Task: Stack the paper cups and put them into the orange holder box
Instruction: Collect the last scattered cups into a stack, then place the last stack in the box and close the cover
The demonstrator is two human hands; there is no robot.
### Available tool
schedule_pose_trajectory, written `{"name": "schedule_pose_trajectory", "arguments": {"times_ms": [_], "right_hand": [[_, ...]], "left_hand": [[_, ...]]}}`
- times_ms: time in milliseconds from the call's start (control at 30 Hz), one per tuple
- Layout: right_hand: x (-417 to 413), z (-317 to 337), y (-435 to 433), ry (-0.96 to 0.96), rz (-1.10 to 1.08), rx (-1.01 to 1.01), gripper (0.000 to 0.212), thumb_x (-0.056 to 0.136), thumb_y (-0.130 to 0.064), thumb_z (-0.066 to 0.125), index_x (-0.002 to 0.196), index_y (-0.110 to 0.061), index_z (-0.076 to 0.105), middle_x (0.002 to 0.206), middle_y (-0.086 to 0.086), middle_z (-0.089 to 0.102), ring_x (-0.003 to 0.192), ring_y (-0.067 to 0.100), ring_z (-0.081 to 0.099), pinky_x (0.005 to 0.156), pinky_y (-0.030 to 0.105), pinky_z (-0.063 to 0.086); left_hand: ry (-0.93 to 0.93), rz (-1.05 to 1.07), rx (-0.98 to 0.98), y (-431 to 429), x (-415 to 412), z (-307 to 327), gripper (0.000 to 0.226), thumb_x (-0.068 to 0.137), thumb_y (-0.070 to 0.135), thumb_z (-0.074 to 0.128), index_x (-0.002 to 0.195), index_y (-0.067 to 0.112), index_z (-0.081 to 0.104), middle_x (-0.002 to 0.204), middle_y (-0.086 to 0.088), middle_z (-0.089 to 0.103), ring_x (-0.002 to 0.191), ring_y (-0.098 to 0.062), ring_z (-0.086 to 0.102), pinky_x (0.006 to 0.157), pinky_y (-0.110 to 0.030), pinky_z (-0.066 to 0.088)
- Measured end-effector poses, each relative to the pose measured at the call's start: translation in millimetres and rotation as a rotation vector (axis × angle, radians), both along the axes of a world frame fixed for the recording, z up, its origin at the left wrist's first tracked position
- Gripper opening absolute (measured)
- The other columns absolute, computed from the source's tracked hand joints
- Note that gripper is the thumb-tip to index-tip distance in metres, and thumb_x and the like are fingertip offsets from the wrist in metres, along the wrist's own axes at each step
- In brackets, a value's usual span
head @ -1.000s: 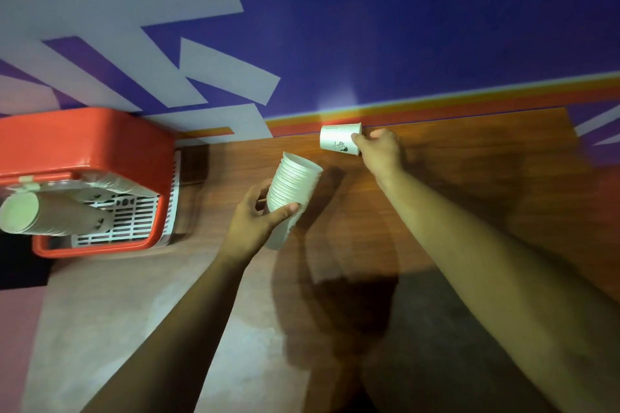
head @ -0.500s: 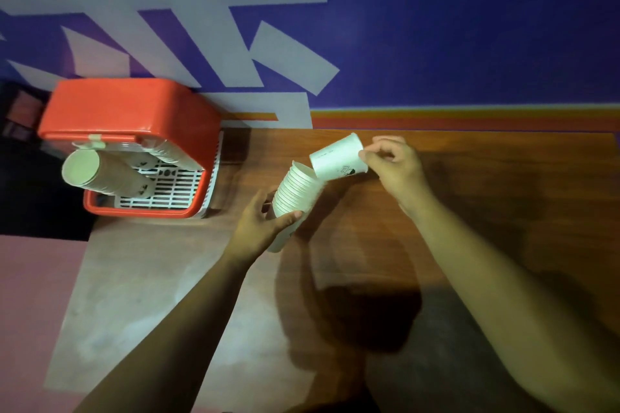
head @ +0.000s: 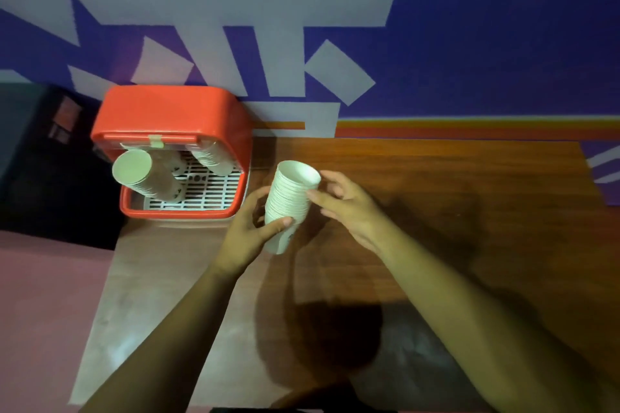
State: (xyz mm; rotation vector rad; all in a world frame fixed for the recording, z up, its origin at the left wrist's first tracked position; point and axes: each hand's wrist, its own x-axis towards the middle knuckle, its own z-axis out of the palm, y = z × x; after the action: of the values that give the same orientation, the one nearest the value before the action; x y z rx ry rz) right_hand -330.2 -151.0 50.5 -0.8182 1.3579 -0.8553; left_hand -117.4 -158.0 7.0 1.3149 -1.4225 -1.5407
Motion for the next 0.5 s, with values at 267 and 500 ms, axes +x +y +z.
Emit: {"name": "schedule_pose_trajectory", "arguments": {"times_ms": [267, 500], "right_hand": [[152, -8, 4, -0.101, -0.073, 0.052, 0.033, 0.095, -0.024, 0.062, 0.127, -0.013, 0.057, 0.125, 0.005, 0.064, 0.118, 0.020, 0.061, 0.106, 0.044, 0.047], [215, -21, -28, 0.140, 0.017, -0.133, 0.066, 0.078, -0.009, 0.079, 0.132, -0.027, 0.045, 0.134, 0.001, 0.058, 0.121, 0.015, 0.058, 0.097, 0.029, 0.051]], "left_hand": [[-0.058, -0.014, -0.051, -17, 129, -1, 0.063, 0.074, 0.035, 0.083, 0.129, 0.024, 0.054, 0.132, 0.003, 0.062, 0.125, -0.014, 0.058, 0.099, -0.026, 0.049], [-0.154, -0.014, -0.213, -55, 184, -10, 0.063, 0.083, 0.014, 0.082, 0.140, 0.015, 0.053, 0.135, 0.001, 0.061, 0.115, -0.007, 0.060, 0.087, -0.007, 0.045]]}}
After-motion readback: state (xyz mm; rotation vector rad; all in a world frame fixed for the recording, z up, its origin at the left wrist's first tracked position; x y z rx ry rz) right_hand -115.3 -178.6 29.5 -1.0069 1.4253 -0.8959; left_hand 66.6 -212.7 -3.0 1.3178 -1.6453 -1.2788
